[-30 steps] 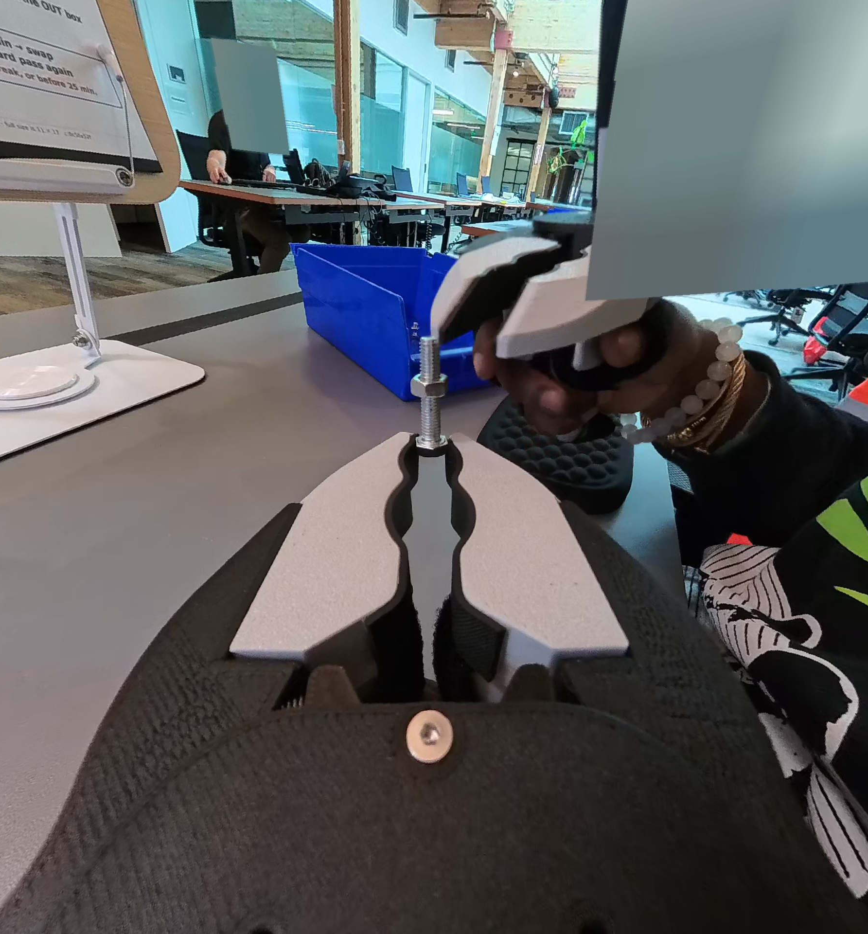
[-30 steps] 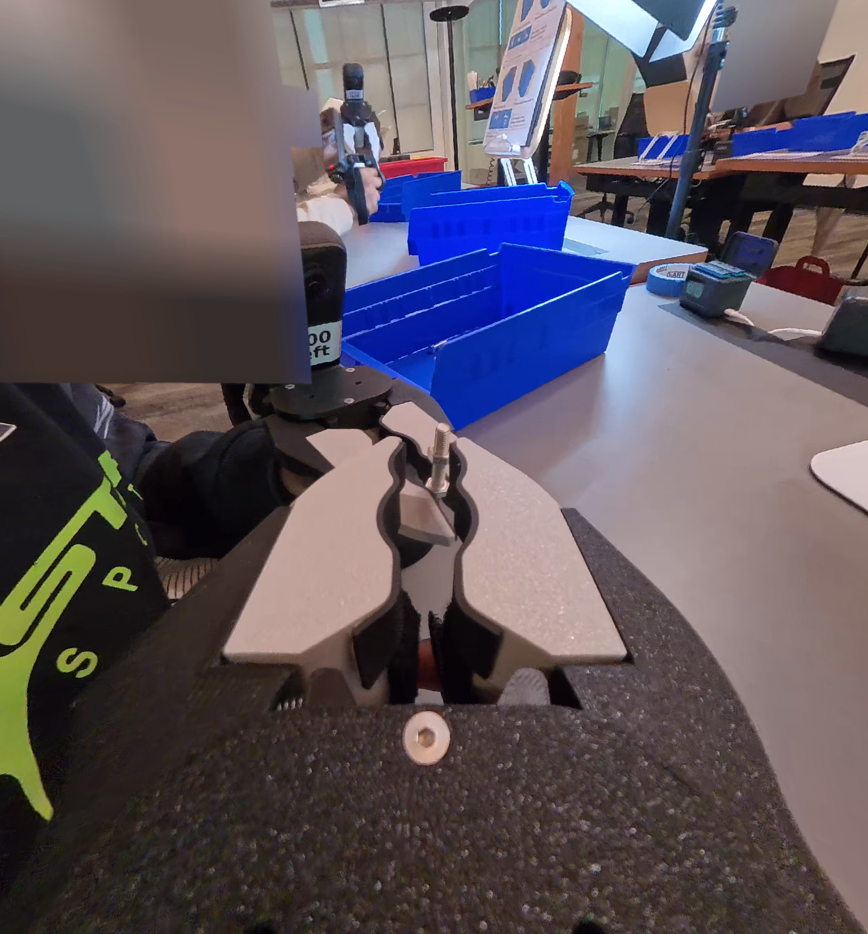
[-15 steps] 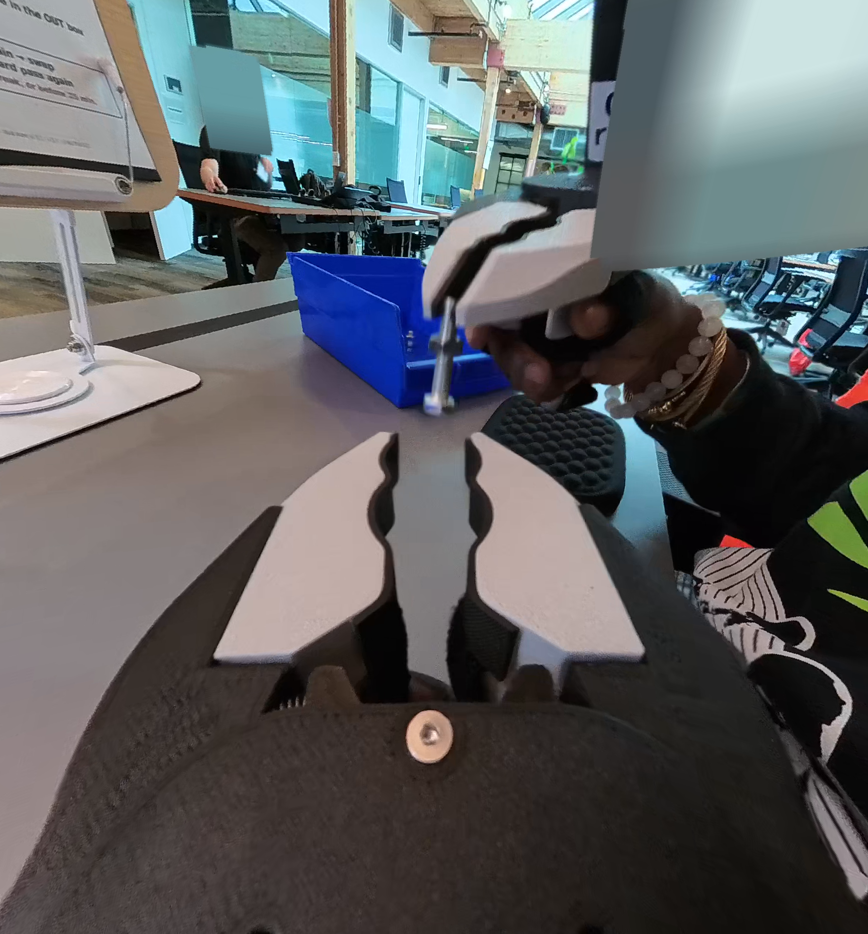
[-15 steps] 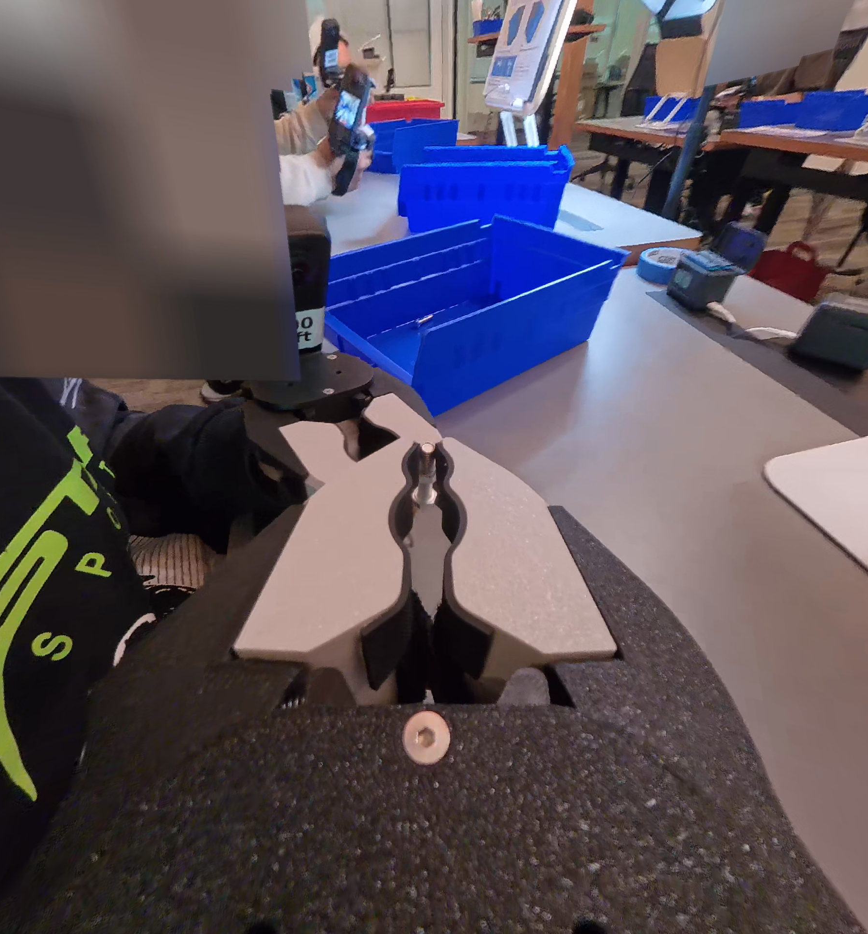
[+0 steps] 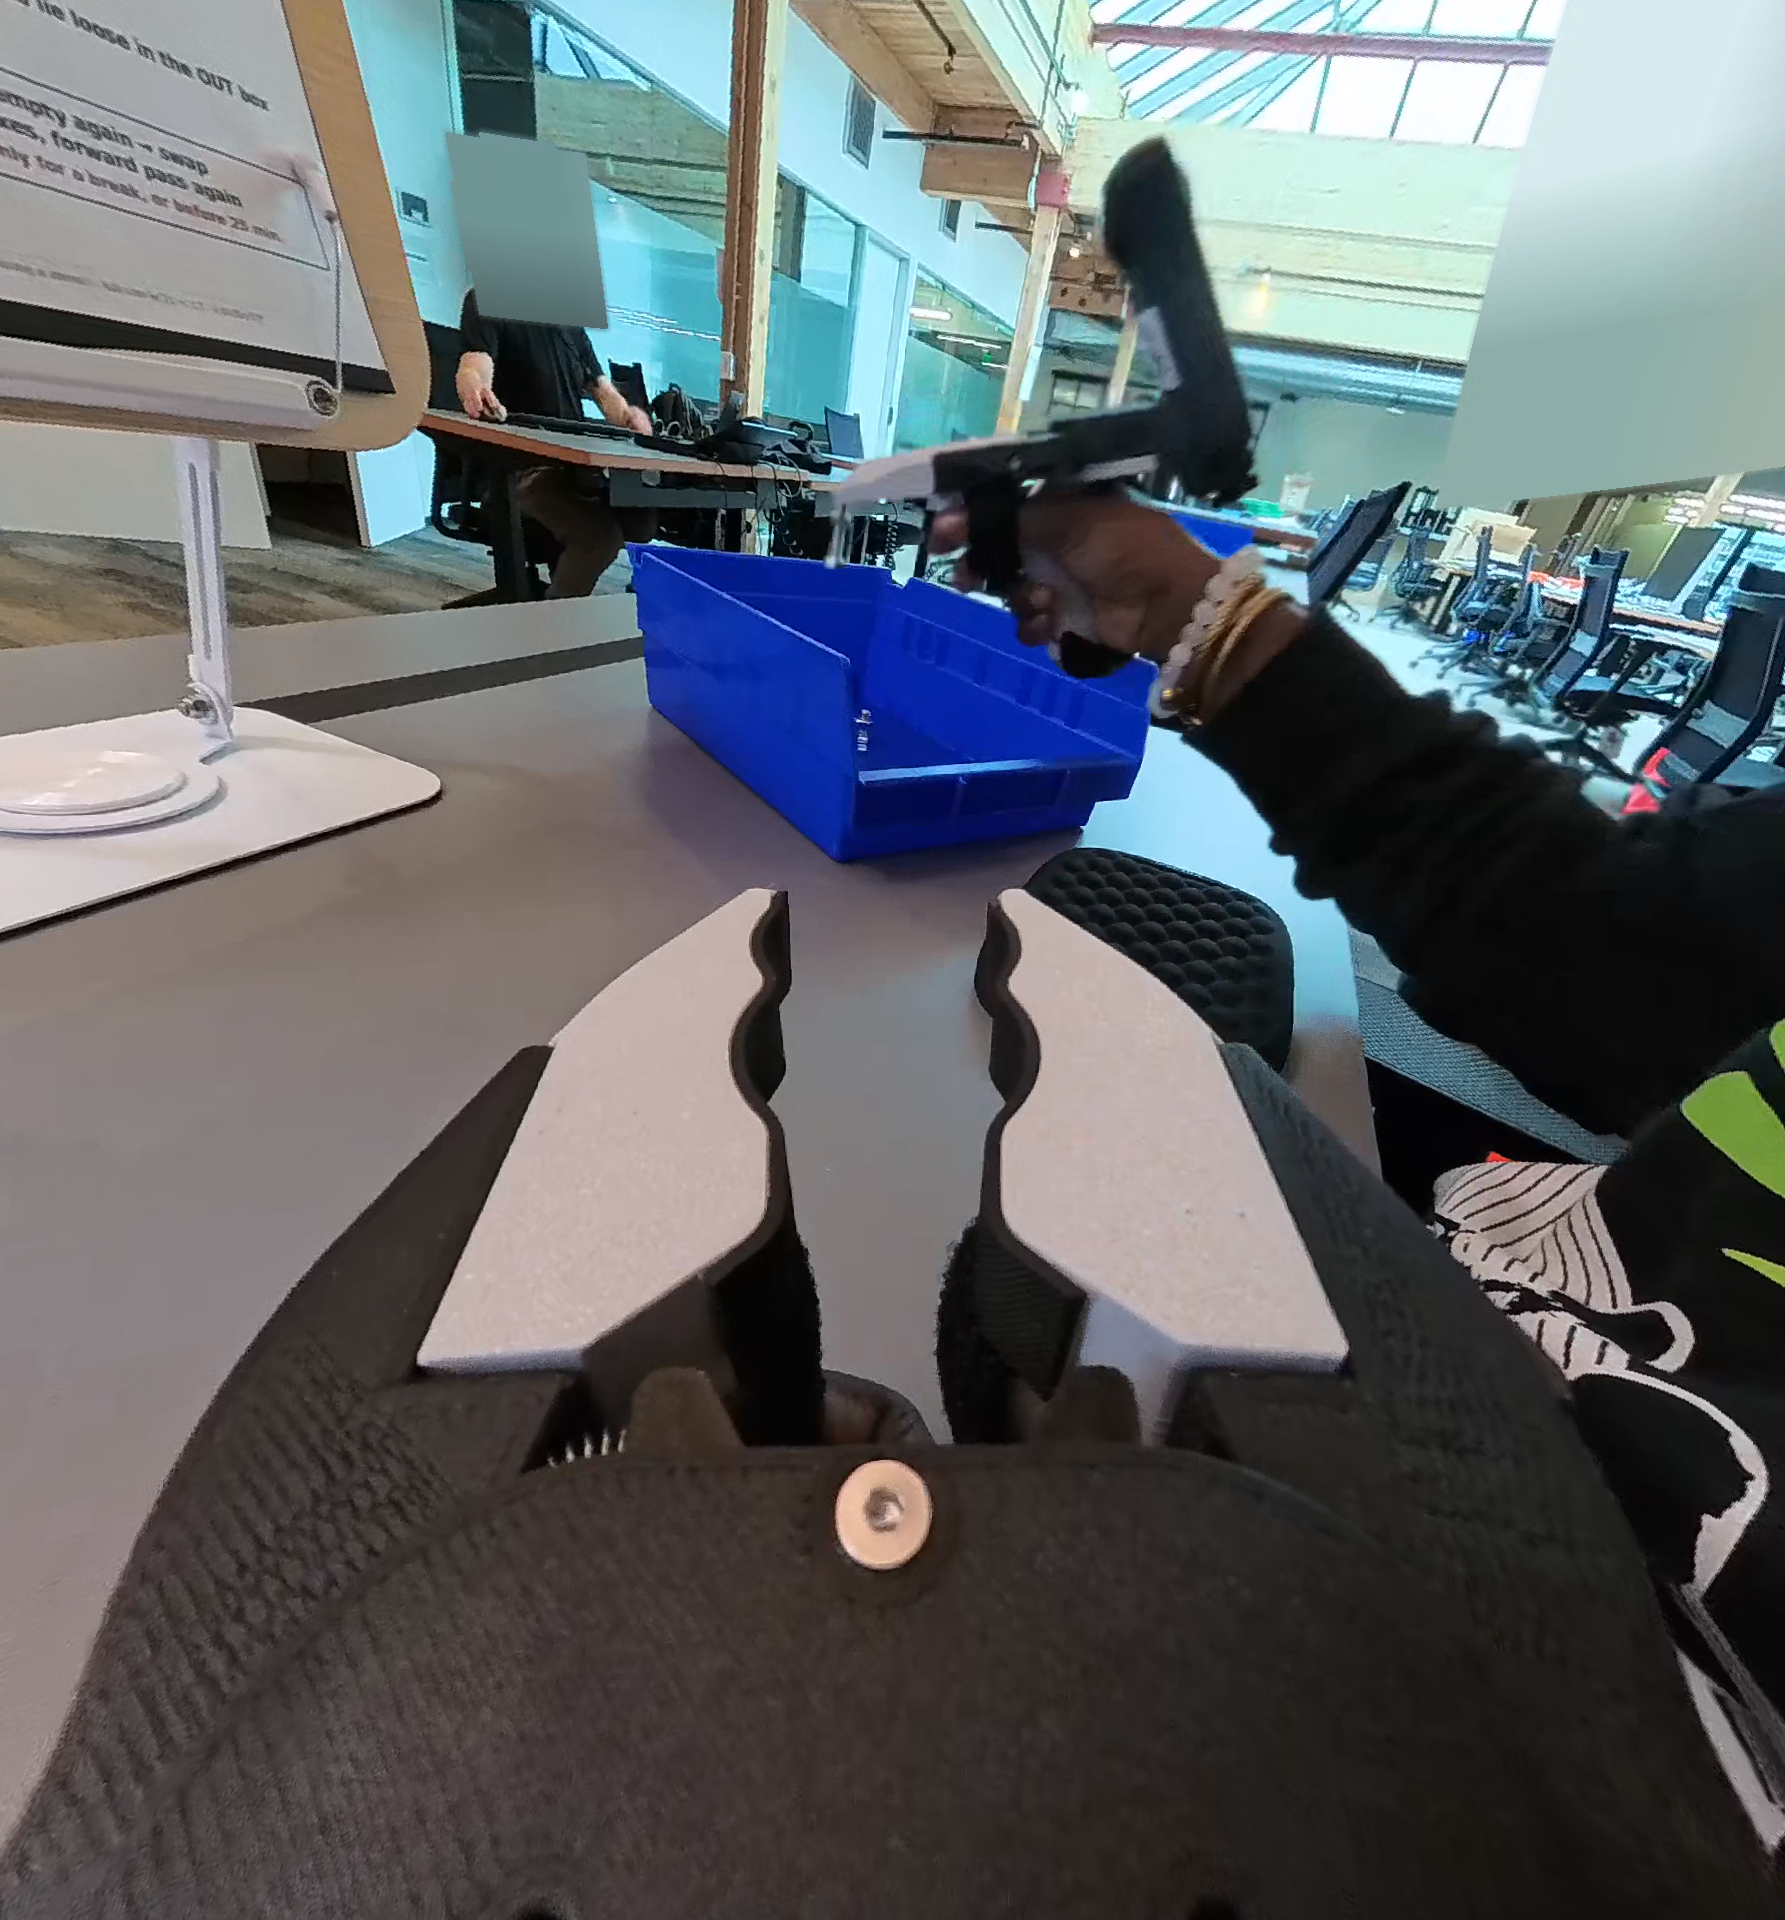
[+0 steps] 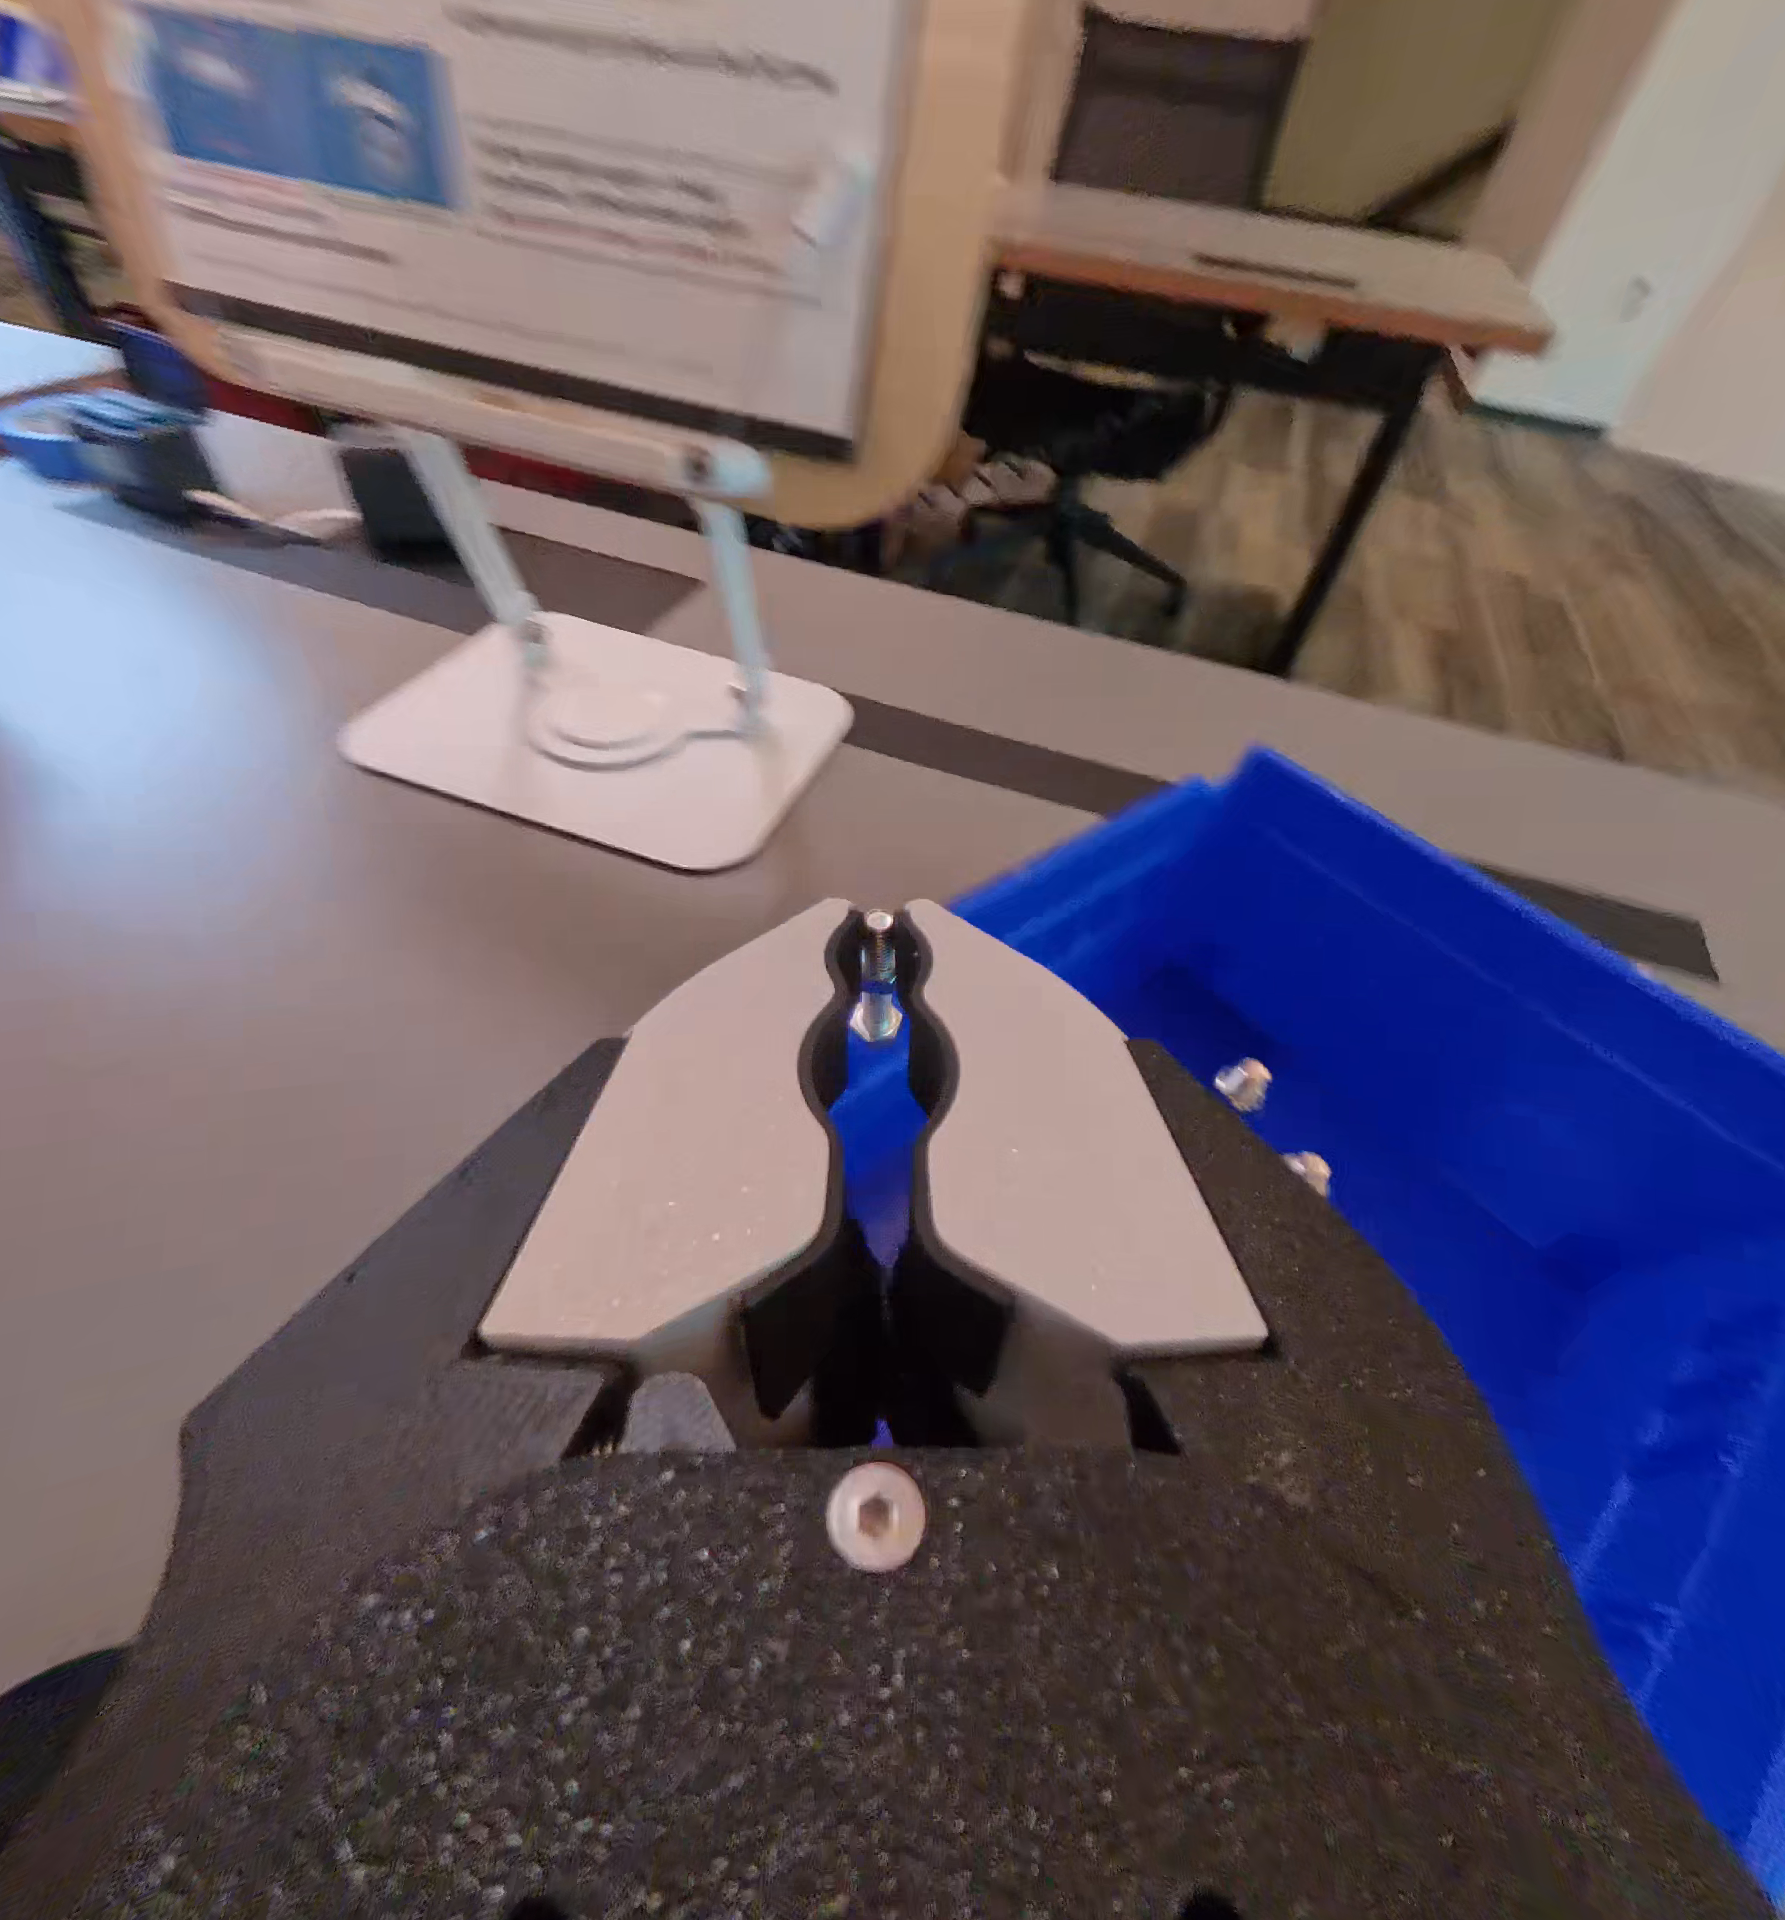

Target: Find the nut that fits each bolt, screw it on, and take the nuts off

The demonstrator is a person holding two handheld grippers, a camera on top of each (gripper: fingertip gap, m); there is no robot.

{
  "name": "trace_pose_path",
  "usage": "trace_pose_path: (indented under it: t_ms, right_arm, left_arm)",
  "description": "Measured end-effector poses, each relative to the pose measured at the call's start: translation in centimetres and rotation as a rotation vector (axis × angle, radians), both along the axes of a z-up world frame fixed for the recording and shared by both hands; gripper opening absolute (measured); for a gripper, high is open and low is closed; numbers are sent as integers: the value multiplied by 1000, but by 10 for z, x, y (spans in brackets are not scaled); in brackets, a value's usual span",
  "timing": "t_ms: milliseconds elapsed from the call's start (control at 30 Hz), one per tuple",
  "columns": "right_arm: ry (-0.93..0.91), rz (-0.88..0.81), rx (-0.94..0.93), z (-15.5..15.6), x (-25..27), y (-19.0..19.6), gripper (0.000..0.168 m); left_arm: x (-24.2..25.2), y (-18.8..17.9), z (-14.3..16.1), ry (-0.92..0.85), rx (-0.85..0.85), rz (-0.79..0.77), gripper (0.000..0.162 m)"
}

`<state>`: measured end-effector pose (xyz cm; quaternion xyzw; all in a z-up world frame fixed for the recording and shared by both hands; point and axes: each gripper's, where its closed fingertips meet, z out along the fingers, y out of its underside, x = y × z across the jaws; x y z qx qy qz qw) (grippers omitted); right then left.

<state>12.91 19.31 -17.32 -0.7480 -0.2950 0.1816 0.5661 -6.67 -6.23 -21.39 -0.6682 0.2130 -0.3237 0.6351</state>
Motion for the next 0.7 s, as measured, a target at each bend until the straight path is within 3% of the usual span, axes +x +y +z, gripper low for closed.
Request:
trace_pose_path:
  t_ms: [167,333,700]
  right_arm:
    - [-25,-133,-183,-55,31,55,6]
    - [-75,-212,-299,-99,47,77,6]
    - [-126,-239,-331,-118,53,80,7]
  left_arm:
    - [-2,2,0,-12,-14,4,36]
    - [-2,3,-1,-19,-25,8,36]
    - [-4,4,-2,-22,-31,18,36]
